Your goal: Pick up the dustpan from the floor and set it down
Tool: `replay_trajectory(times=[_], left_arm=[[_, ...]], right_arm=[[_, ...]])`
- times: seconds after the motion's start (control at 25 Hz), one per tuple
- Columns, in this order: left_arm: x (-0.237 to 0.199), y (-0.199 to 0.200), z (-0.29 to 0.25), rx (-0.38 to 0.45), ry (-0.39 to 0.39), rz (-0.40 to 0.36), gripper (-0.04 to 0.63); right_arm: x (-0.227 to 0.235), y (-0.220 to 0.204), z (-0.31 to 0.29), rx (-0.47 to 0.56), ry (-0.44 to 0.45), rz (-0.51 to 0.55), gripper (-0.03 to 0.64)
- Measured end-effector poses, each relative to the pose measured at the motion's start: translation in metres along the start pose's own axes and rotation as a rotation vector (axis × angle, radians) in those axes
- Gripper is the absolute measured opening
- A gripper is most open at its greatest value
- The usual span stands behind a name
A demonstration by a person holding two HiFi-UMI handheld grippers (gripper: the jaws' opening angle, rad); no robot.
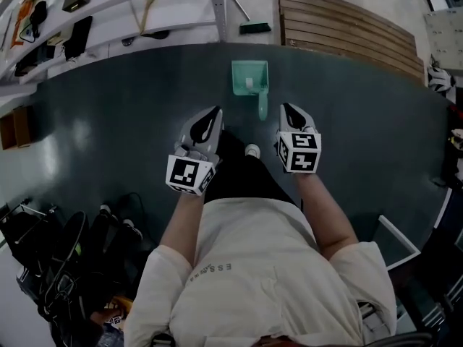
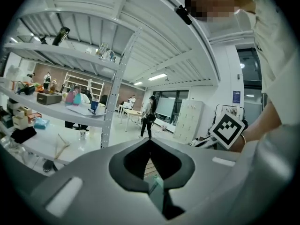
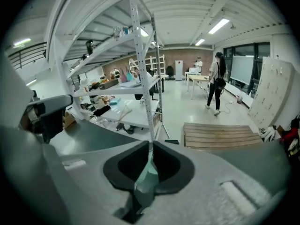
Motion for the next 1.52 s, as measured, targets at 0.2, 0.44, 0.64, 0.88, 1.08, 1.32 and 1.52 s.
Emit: replay_trajectory(times=[0.2,0.44,0.64,0.88,1.08,1.32,1.52], left_arm=[[-0.044,-0.013,-0.036,-0.050,-0.018,0.034,0.017],[-0.075,-0.029,-0.071,-0.084,-0.031,0.085,0.017],[-0.087,-0.040,-0.087,-0.101,-0.050,0.100,0.017],[-0.091,-0.055,-0.083,-0.127,-0.046,0.151,0.017],[-0.090,-0.047,-0.078,-0.123,-0.035,0.140,0.017],[-0.084,-0.022,-0.062,-0.077,-0.015,0.107,0.017],[-0.059,-0.009,-0.038,-0.041,-0.020,0.080,0.017]], right_arm=[[-0.009,-0.015,-0.078,-0.167,0.000,-0.037,0.120],[-0.016,-0.046,-0.149,-0.306,-0.032,-0.094,0.152],[-0.014,-0.055,-0.184,-0.349,-0.060,-0.104,0.152],[-0.008,-0.061,-0.193,-0.422,-0.132,-0.149,0.078],[0.000,-0.060,-0.185,-0.423,-0.145,-0.147,0.072],[0.002,-0.052,-0.148,-0.409,-0.103,-0.132,0.072],[0.004,-0.038,-0.089,-0.341,-0.073,-0.121,0.072]])
Point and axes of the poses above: the fingertips, and each gripper's own axes: z backward along the fingers, x to its right, y out of its top, the point moved 8 cm from there along z, backward along the fingers, and after that the axes turned 3 degrees about z, right-handed, at the moved point
